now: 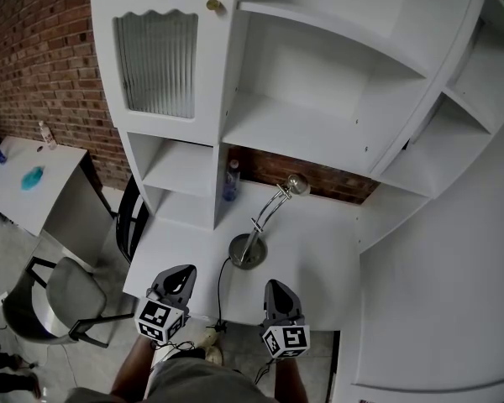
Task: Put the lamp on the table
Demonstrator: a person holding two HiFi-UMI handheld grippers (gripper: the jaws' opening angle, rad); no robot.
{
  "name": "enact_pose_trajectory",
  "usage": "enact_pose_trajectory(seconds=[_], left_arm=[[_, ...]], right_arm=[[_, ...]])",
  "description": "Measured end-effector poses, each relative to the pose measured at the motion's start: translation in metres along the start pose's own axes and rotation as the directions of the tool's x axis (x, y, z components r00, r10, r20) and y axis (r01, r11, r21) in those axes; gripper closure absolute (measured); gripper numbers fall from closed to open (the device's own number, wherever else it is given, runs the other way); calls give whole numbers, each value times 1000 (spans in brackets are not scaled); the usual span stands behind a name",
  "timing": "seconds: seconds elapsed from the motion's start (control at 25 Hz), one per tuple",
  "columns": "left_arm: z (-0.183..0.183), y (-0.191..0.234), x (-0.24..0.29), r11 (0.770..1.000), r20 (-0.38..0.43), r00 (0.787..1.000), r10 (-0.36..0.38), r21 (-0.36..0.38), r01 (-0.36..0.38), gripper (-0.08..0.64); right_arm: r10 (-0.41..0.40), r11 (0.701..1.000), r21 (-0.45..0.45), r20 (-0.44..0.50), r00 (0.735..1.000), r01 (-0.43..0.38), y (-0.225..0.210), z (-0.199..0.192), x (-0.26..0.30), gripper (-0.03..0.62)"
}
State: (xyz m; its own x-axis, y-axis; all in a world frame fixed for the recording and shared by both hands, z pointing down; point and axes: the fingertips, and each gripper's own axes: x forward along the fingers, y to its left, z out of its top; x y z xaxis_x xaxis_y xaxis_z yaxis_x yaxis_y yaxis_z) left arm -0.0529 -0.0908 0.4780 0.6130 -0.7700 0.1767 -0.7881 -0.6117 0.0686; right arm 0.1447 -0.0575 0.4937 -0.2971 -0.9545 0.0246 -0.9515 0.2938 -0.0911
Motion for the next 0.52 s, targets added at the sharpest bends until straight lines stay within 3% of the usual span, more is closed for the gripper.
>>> enact_pose_trajectory(seconds=[0.52], left_arm=[[2, 1, -4, 1000, 15, 1000, -6, 3, 6, 558]], right_arm=[[-7, 1000, -5, -1, 1000, 7, 4, 0, -3, 571]])
